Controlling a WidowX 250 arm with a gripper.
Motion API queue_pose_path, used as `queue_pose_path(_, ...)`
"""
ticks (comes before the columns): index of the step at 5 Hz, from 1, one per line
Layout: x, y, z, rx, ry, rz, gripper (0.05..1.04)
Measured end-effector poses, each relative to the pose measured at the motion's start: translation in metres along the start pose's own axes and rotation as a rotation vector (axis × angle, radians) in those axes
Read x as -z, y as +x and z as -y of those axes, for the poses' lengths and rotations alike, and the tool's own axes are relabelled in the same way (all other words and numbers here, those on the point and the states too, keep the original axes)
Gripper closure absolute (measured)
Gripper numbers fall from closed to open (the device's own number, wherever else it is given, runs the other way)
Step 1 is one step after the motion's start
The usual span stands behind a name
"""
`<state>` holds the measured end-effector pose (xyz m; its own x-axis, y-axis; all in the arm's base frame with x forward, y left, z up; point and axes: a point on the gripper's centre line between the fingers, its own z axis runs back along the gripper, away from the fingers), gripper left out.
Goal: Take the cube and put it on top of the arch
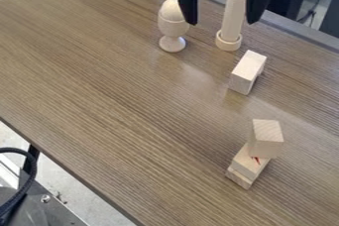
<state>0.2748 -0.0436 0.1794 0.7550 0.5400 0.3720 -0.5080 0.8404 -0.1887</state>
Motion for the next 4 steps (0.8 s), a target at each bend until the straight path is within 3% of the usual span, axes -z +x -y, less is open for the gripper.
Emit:
queue_pose_path(1, 0.006, -0.004, -0.003, 0.003, 0.018, -0.019, 0.083)
queue_pose_path(4, 0.01, -0.034, 0.027, 0.15, 0.004, -0.035, 0.083)
